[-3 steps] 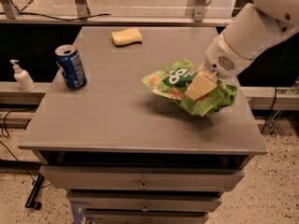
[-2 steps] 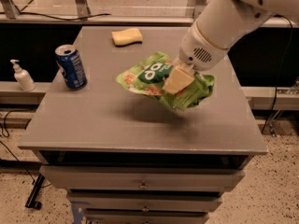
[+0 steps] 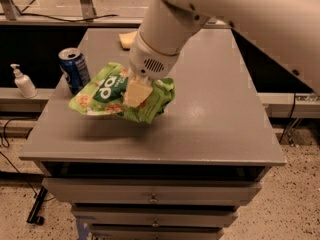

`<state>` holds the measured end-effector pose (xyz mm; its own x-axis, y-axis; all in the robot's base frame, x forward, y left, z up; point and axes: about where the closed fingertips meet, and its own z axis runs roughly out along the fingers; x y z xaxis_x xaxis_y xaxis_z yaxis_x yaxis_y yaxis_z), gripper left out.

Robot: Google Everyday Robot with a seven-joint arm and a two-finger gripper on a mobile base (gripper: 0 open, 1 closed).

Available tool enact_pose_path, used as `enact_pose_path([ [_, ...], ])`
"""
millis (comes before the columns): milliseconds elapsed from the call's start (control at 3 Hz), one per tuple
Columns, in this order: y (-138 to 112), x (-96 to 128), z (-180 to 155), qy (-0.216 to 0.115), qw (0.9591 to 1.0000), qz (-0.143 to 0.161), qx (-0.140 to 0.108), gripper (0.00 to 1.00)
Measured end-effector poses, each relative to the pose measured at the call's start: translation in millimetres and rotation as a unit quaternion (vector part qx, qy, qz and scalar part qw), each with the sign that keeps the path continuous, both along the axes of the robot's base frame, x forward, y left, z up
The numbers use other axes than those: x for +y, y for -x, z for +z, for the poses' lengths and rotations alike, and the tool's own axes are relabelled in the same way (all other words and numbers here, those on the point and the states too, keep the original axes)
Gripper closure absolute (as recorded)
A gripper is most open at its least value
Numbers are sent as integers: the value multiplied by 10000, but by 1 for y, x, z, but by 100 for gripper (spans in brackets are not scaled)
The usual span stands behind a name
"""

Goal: Move green rice chip bag near pepsi can

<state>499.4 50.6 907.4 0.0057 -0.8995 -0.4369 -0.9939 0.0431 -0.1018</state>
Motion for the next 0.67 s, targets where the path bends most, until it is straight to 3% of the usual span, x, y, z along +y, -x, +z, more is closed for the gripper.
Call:
enact_pose_path([
  [333,-15,32,-9,128,9994,320,-93,100],
  [667,-38,45,-16,232,9988,400,-156,100],
])
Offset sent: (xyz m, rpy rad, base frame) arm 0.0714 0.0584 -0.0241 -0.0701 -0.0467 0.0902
